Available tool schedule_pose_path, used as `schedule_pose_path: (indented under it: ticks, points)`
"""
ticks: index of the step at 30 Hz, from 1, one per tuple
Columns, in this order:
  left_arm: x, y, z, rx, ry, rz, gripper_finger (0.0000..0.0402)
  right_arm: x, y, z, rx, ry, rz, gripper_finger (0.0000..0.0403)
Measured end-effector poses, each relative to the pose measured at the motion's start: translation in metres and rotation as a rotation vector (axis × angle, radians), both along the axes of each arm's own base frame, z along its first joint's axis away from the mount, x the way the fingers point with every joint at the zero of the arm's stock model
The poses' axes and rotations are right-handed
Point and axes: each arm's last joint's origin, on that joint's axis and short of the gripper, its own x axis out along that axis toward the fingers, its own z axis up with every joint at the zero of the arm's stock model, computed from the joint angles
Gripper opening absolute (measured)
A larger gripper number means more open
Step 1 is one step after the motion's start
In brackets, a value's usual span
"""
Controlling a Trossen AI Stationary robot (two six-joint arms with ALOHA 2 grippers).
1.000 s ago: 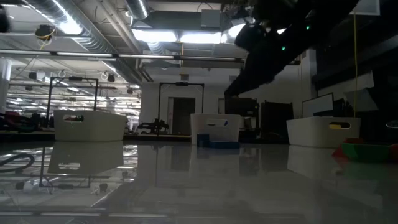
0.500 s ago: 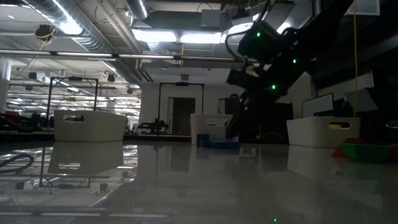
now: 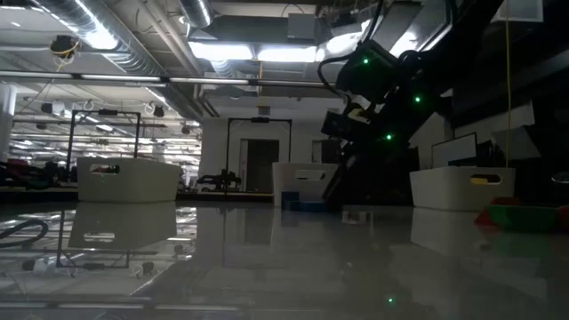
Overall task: Sort blocks
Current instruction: Put the blue block into the top center white bin
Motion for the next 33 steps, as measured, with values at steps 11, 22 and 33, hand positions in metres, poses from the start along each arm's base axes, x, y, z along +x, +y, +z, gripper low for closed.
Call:
schedule_pose_path:
  ticks: [11,22,33]
  points:
    - [0.000,0.000,0.000,-0.002,-0.001,0.000,0.0212,0.000,0.004,-0.007,0.082,0.022,0.013,0.0220]
    - [0.000,0.000,0.000,0.007,-0.022,-0.049,0.0212,0.010,0.019,0.005,0.043,0.010,0.093,0.0220]
    - [0.001,0.000,0.000,0.024,-0.040,-0.039,0.0212,0.010,0.015,0.006,-0.031,0.029,0.146,0.0220]
